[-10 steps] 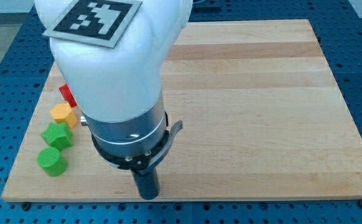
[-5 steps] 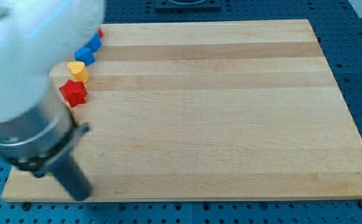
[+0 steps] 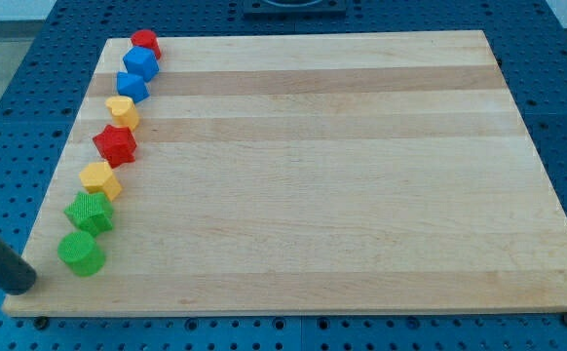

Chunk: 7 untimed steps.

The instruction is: Push the green circle to the center

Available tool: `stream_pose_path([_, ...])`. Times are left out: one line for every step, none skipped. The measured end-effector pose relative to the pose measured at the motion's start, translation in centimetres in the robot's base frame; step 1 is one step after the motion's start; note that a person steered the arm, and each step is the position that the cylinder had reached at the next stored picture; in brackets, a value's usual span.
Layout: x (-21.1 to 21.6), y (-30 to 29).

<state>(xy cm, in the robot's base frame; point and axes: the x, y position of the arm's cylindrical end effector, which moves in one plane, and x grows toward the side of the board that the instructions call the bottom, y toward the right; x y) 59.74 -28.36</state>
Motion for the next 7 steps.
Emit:
stream_pose_path([-1.2, 0.4])
stream_pose_path([-1.3, 0.9])
stream_pose_path([-1.4, 3.1])
stream_pose_path([-2.0, 5.4])
stream_pose_path([-3.0, 6.2])
stream_pose_path([-3.7, 6.5])
stream_pose_path([-4.0, 9.0])
